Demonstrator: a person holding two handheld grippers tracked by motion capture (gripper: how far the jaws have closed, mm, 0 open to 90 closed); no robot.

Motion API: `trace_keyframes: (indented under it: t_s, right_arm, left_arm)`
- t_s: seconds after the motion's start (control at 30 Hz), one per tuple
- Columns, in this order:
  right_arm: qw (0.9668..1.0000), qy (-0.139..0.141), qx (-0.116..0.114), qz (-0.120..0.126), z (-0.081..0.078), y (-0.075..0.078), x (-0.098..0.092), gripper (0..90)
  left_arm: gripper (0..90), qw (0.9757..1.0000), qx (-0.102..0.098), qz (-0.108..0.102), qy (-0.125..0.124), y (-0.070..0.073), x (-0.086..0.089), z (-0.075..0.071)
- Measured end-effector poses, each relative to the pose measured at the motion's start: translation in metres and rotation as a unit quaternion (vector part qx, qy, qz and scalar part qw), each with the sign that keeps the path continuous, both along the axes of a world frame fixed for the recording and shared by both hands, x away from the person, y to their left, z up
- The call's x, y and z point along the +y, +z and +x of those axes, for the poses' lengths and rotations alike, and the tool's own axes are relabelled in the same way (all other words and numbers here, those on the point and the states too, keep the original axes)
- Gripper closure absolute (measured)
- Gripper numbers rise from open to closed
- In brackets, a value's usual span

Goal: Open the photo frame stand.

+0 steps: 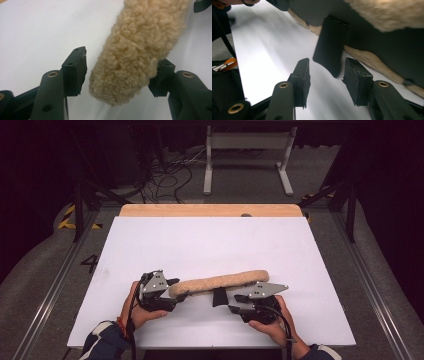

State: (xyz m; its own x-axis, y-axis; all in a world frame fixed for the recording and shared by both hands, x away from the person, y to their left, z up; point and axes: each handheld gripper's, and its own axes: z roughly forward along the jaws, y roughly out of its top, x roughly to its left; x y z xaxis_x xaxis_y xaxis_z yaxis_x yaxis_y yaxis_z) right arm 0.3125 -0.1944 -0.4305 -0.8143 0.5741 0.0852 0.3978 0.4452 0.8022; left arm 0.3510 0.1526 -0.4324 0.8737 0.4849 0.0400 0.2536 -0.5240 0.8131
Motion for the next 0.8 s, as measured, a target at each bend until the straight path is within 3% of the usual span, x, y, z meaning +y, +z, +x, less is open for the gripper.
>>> trace_keyframes:
  t_s: [0.27, 0.43, 0.57, 0.63, 0.67, 0.73, 0.8]
  right_arm:
    - [0.9988, -0.044, -0.020, 0.011, -0.007, 0.007, -0.033, 64.1]
    - [0.9955, -0.083, -0.041, 0.017, -0.012, 0.011, -0.060, 68.8]
    - [0.9885, -0.137, -0.062, 0.010, -0.015, 0.013, -0.081, 73.6]
    - [0.9832, -0.169, -0.067, 0.016, -0.015, 0.014, -0.091, 77.2]
    - [0.9832, -0.169, -0.067, 0.016, -0.015, 0.014, -0.091, 77.2]
    - [0.9779, -0.194, -0.074, 0.030, -0.015, 0.016, -0.099, 81.6]
    - [0.9751, -0.204, -0.080, 0.033, -0.015, 0.018, -0.102, 83.7]
  left_arm:
    - [40.1, 0.9999, -0.005, -0.013, -0.002, 0.004, 0.009, -0.005]
    - [40.1, 0.9998, -0.005, -0.020, -0.004, 0.005, 0.012, -0.004]
    - [40.4, 0.9997, -0.008, -0.020, -0.009, 0.006, 0.012, -0.005]
    - [40.5, 0.9997, -0.009, -0.022, -0.009, 0.006, 0.011, -0.005]
    - [40.5, 0.9997, -0.009, -0.022, -0.009, 0.006, 0.011, -0.005]
    - [40.5, 0.9996, -0.007, -0.024, -0.009, 0.006, 0.010, -0.004]
    - [40.3, 0.9995, -0.004, -0.031, -0.010, 0.005, 0.010, -0.003]
